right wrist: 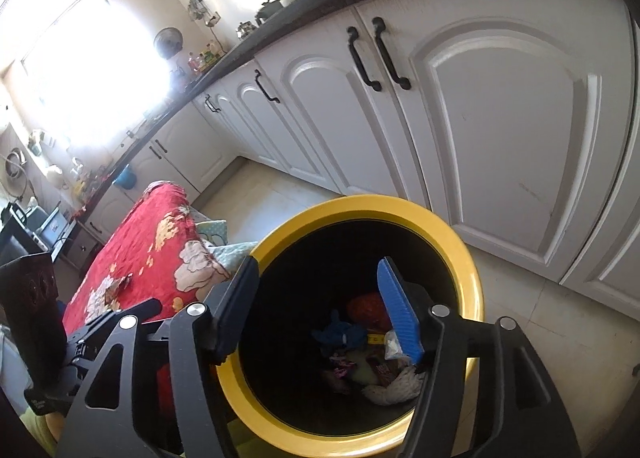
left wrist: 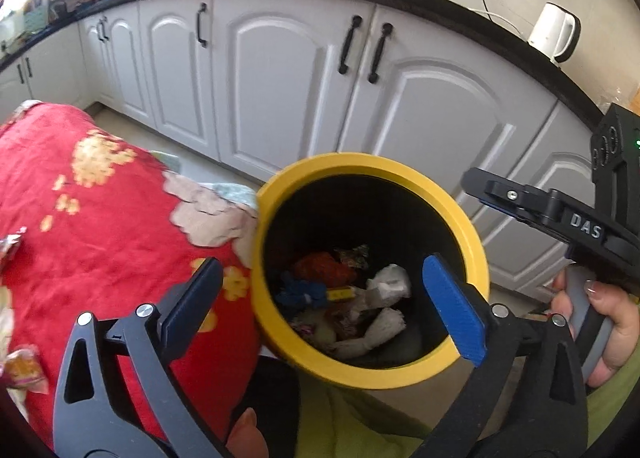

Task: Collect trash
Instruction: 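Move both open grippers back over the last wrappers on the table, then grasp the red candy stick with the left gripper while the right gripper grasps the orange snack packet, then carry the red candy stick and orange snack packet over the yellow bin, then open both grippers to drop the candy stick and packet into the bin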

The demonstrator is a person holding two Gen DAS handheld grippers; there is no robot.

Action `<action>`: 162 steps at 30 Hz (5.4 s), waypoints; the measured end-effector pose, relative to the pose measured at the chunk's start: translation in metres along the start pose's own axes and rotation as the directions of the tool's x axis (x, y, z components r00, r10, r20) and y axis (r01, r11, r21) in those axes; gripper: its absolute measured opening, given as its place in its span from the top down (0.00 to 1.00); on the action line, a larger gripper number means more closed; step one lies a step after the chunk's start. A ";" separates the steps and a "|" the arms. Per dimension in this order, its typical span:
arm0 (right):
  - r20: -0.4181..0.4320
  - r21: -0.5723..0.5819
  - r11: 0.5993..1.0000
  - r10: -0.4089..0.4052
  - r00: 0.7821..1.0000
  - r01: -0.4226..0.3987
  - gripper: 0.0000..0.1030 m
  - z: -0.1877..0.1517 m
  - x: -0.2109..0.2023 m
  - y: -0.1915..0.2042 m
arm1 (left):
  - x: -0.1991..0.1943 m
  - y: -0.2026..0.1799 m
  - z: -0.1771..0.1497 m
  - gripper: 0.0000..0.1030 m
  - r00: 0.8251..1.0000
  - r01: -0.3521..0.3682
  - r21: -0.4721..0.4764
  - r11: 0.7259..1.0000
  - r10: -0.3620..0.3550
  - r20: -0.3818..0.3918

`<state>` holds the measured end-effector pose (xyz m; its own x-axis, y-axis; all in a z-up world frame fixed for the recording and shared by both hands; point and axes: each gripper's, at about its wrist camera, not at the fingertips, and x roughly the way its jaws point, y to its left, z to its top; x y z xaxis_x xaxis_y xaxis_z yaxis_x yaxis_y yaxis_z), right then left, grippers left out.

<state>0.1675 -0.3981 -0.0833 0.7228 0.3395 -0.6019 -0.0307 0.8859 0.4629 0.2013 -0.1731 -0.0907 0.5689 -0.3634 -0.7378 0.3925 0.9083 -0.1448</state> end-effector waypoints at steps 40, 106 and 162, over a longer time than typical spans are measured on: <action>-0.225 -0.519 0.803 0.202 0.953 -0.293 0.23 -0.065 0.052 0.253 | -0.134 0.220 -0.016 0.11 0.896 -0.388 -0.218 0.896 0.422 0.141; -0.176 -0.383 0.908 0.111 0.978 -0.172 0.69 -0.033 0.049 0.141 | -0.059 0.134 0.001 0.94 0.998 -0.025 -0.076 0.997 0.029 0.057; -0.105 -0.083 0.995 -0.060 0.993 0.051 0.64 -0.033 0.031 -0.015 | 0.031 -0.023 -0.012 0.92 0.994 0.093 0.046 0.995 -0.090 -0.065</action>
<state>0.1675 -0.3905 -0.1301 0.6470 0.3171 -0.6935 -0.0505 0.9253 0.3759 0.2016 -0.2028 -0.1182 0.4827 -0.4296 -0.7632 0.4770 0.8598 -0.1824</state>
